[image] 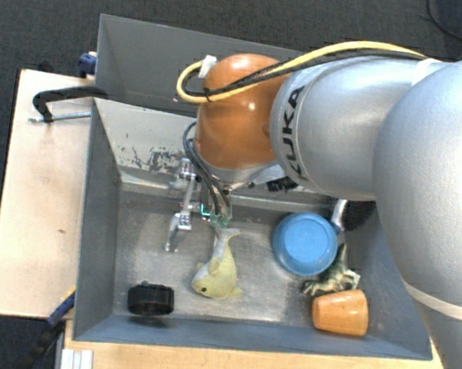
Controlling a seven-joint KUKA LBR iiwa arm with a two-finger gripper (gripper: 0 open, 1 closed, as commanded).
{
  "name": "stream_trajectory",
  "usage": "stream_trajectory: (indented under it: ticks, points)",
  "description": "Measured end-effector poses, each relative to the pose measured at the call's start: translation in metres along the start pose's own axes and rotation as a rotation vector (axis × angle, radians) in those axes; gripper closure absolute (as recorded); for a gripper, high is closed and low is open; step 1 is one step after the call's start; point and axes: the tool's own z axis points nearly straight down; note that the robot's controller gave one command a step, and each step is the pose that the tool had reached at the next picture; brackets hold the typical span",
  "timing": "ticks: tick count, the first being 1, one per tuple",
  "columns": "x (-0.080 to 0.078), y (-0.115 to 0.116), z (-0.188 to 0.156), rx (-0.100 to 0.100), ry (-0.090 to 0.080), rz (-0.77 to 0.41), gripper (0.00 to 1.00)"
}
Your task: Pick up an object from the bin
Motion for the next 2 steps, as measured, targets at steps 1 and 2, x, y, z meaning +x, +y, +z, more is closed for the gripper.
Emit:
stream_trajectory:
  ticks: [1,2]
  points:
    - [0.034,-0.071,0.065,0.000,-0.014,-0.365,0.00]
    - [0.086,-0.139,0.037,0.005,-0.004,-1.403,0.00]
